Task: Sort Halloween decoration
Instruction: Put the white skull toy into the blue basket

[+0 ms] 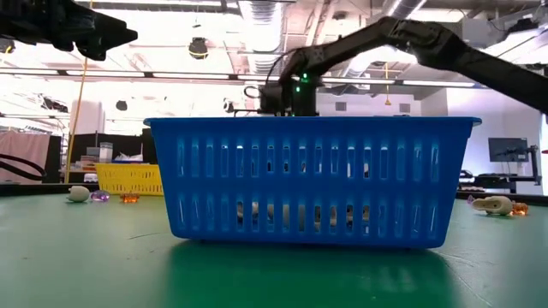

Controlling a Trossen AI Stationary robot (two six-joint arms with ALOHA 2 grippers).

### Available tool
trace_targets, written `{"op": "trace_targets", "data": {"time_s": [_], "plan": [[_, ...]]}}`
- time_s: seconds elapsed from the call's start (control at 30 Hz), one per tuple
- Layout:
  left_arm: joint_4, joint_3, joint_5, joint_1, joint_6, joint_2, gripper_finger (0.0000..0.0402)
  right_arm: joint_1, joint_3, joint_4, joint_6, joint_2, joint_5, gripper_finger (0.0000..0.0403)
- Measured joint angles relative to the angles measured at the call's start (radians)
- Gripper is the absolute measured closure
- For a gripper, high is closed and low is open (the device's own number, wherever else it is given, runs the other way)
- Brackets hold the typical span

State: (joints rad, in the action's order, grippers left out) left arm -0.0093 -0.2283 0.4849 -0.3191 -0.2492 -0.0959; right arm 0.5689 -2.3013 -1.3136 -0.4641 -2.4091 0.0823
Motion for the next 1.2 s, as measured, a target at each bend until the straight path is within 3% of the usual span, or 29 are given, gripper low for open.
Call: {"op": "trace_targets", "data": {"time_s": [0.23,1.2], "plan": [[-0.002,0.0,0.0,0.0,-0.001,0.0,0.0228,0.024,-0.001,-0.01,0.001,-0.032,-0.009,0.0119],[-0.002,0.0,0.0,0.0,-0.001,0.0,0.0228,0.029,0.12,0.118,0.0,-0.034,-0.058,0.0117]]}}
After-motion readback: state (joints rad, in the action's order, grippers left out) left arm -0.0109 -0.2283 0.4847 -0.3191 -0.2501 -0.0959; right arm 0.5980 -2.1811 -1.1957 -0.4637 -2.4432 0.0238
